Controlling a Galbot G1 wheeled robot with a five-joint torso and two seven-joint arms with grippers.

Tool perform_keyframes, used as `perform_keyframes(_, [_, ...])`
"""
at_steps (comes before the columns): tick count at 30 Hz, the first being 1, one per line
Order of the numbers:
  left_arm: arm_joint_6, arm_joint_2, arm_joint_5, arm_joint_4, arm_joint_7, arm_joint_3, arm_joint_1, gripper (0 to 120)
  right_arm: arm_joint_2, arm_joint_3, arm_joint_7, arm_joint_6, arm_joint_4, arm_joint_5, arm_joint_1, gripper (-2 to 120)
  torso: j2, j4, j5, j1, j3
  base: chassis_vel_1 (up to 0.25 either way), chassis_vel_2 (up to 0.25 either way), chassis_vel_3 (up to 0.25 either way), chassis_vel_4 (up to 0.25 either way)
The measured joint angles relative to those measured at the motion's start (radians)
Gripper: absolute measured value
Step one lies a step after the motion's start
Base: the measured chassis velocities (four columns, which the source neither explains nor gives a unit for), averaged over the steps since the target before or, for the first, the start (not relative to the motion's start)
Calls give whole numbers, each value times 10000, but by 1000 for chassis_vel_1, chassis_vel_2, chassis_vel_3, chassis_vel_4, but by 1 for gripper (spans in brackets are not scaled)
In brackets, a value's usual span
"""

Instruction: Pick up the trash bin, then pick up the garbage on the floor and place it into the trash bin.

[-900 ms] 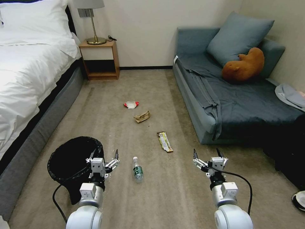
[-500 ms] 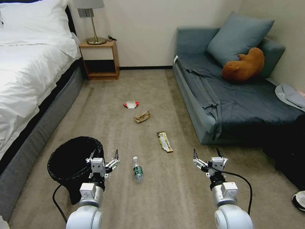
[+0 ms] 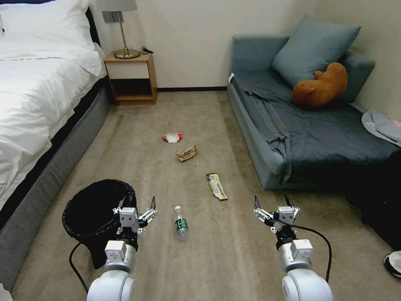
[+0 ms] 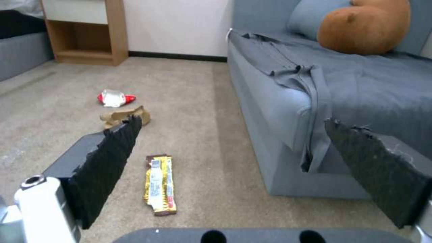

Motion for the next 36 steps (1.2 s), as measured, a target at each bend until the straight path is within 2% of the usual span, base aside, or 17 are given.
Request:
perform_keyframes(5, [32,24,-30,0,-4,-8,-20,100,0,0,0,0,0,3,0,100,0,0,0,0,0,0,0,0,0])
perform_keyframes(8, [404,308,-394,14,-91,-139,-268,100,-76,39,62,-112,48,174,-3,100,0,1,0,0,0,0,0,0,0])
perform_keyframes(11, [1464,1143,-1441,92,-395,-554,-1012,100,-532,356,503,-840,448,1112,-32,100,0,0,-3,0,0,0,0,0,0])
perform_keyframes(12, [1464,1143,-1441,92,-395,-554,-1012,100,-532,356,503,-840,448,1112,-32,100,0,0,-3,0,0,0,0,0,0])
perform_keyframes(14, [2186,1705,-2156,142,-593,-833,-1514,100,-843,568,816,-1358,724,1776,-57,100,0,0,-1,1,0,0,0,0,0])
perform_keyframes(15, [2186,1705,-2156,142,-593,-833,-1514,100,-843,568,816,-1358,724,1776,-57,100,0,0,-1,1,0,0,0,0,0])
perform_keyframes(16, [2567,1999,-2529,168,-701,-977,-1773,100,-1013,690,985,-1638,882,2139,-70,100,0,0,-2,0,0,0,0,0,0])
perform_keyframes(17, [2567,1999,-2529,168,-701,-977,-1773,100,-1013,690,985,-1638,882,2139,-70,100,0,0,-2,0,0,0,0,0,0])
perform_keyframes(18, [3071,2392,-3024,200,-843,-1171,-2122,100,-1241,843,1212,-2020,1086,2622,-89,100,0,0,-1,1,0,0,0,0,0])
perform_keyframes(19, [3071,2392,-3024,200,-843,-1171,-2122,100,-1241,843,1212,-2020,1086,2622,-89,100,0,0,-1,1,0,0,0,0,0])
perform_keyframes(22, [4380,3410,-4309,289,-1198,-1669,-3026,100,-1842,1252,1800,-3003,1613,3882,-135,100,0,0,-2,1,1,0,0,0,0])
perform_keyframes(23, [4380,3410,-4309,289,-1198,-1669,-3026,100,-1842,1252,1800,-3003,1613,3882,-135,100,0,0,-2,1,1,0,0,0,0])
perform_keyframes(25, [5101,3968,-5013,343,-1396,-1947,-3527,100,-2184,1485,2140,-3561,1919,4603,-163,100,0,0,-1,0,0,0,0,0,0])
perform_keyframes(28, [5409,4209,-5322,361,-1481,-2064,-3740,100,-2329,1581,2277,-3795,2043,4902,-174,100,0,0,-2,1,1,0,0,0,0])
perform_keyframes(30, [6321,4935,-6187,441,-1693,-2416,-4395,100,-2740,1864,2680,-4466,2404,5763,-208,100,0,2,-1,0,1,0,0,0,0])
perform_keyframes(34, [6600,5212,-6250,549,-1432,-2523,-4677,100,-3116,2121,3054,-5089,2739,6564,-237,100,0,0,8,1,0,0,0,0,0])
perform_keyframes(36, [6611,5209,-6183,577,-1357,-2522,-4659,100,-3349,2278,3277,-5460,2938,7036,-258,100,-1,0,-11,1,1,0,0,0,0])
